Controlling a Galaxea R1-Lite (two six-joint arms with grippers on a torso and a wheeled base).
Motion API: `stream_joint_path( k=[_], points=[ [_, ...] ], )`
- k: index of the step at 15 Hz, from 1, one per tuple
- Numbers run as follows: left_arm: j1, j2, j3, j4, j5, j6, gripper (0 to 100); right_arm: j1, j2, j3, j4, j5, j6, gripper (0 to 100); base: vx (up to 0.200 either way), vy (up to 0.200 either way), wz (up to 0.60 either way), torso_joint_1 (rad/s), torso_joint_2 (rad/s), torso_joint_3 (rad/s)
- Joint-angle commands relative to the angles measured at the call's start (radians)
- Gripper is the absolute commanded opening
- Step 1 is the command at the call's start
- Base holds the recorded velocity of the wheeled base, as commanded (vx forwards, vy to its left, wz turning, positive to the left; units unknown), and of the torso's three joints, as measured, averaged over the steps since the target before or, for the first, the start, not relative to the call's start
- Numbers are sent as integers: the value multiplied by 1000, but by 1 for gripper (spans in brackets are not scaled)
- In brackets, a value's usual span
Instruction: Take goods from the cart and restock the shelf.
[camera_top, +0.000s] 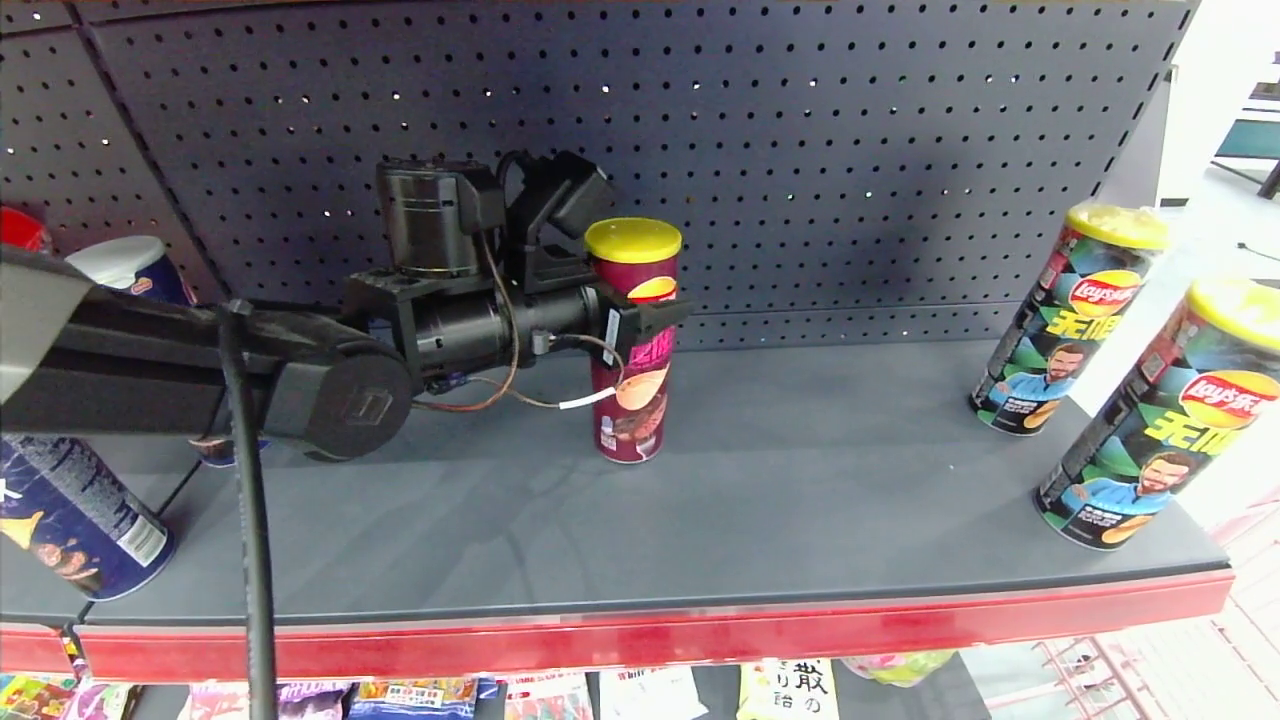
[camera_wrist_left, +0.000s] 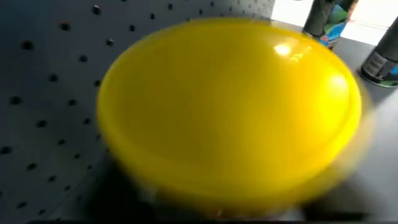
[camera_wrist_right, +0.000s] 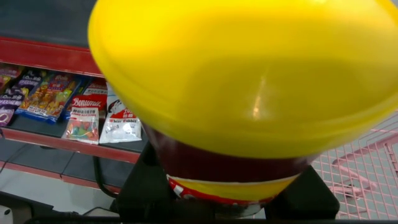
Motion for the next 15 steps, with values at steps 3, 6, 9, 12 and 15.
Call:
stream_joint_path(
  k=[3, 6, 9, 12, 15],
  points=[
    [0, 1, 12, 1, -28, 0, 0, 0, 2, 0, 0, 0, 3, 0, 0, 0, 0, 0, 0, 0],
    [6, -70, 107, 3, -97, -2, 0, 0, 2, -1, -1, 0, 9, 0, 0, 0, 0, 0, 0, 0],
    [57, -196, 255, 1, -319, -2, 0, 0, 2, -8, -1, 1, 9, 0, 0, 0, 0, 0, 0, 0],
    [91, -285, 333, 1, -459, 0, 0, 0, 3, -12, -1, 4, 9, 0, 0, 0, 0, 0, 0, 0],
    [94, -291, 354, 1, -519, 7, 0, 0, 26, -31, -6, 4, 9, 0, 0, 0, 0, 0, 0, 0]
  ],
)
